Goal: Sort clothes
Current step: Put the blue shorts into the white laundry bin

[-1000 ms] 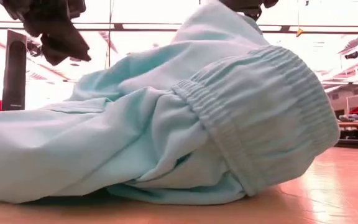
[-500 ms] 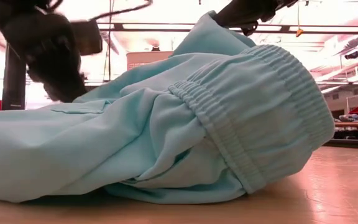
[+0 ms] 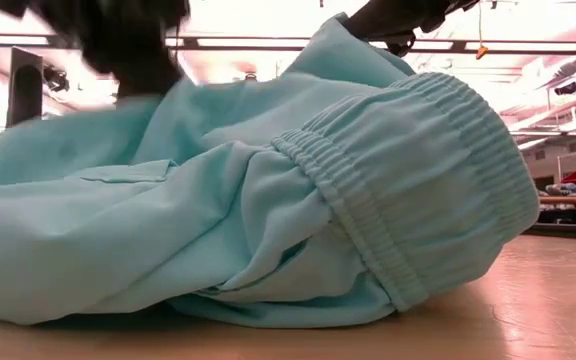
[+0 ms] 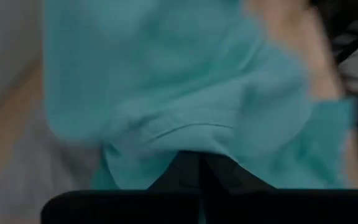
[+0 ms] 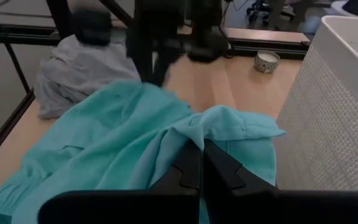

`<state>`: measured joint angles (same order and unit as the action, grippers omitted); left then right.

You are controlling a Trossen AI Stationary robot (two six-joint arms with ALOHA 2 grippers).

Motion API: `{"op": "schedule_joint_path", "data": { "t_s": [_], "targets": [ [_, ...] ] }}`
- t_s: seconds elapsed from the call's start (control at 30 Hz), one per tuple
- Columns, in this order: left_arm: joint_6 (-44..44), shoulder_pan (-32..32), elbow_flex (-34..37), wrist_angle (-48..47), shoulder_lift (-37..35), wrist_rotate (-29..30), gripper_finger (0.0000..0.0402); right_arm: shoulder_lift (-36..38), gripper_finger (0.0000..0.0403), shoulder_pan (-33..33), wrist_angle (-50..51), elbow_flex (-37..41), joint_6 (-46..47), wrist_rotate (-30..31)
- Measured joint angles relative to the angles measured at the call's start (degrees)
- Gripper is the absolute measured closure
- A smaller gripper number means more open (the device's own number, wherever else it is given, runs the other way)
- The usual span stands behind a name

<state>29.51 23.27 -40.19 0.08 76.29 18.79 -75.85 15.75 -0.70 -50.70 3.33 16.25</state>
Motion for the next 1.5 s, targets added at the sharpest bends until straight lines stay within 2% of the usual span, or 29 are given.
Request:
{"op": "schedule_joint_path", "data": {
  "t_s": [0.23, 0.43, 0.57, 0.73, 0.97, 1.1, 1.2, 1.3, 1.5],
  "targets": [
    [-12.7, -0.3, -7.4, -4.4, -11.3, 3.3, 0.04, 0.1, 0.0401, 0.0, -7.0, 0.0, -2.9, 0.0],
    [-25.0, -2.8, -16.0, -6.5, -14.8, 6.5, 0.0401, 0.1, 0.0402, -1.0, -17.9, -0.7, -9.4, 0.0],
    [-31.7, -6.0, -22.8, -8.8, -14.8, 6.6, 0.0401, 0.1, 0.0402, -2.1, -19.1, -5.7, -14.3, 0.0],
    [-38.0, -10.6, -30.4, -10.8, -14.8, 6.7, 0.0401, 0.1, 0.0402, -3.3, -18.8, -14.9, -25.2, 0.0],
    [-45.7, -17.8, -40.2, -10.7, -14.8, 6.6, 0.0401, 0.2, 0.0402, -8.8, -15.0, -29.3, -37.0, 0.7],
    [-47.4, -22.1, -44.7, -10.8, -14.8, 6.2, 0.0401, 0.2, 0.0402, -13.5, -9.6, -36.4, -39.0, 4.1],
    [-47.5, -25.3, -47.2, -10.7, -14.8, 2.6, 0.0401, 0.2, 0.0402, -16.7, -5.6, -40.9, -41.0, 7.5],
    [-47.5, -28.3, -48.5, -9.8, -14.6, -0.5, 0.0401, 0.2, 0.0402, -19.8, -1.4, -44.6, -41.1, 8.2],
    [-47.4, -34.3, -48.7, -9.0, -12.8, -2.3, 0.0401, 0.3, 0.0402, -24.5, 3.4, -47.0, -40.5, 8.9]
  ]
}}
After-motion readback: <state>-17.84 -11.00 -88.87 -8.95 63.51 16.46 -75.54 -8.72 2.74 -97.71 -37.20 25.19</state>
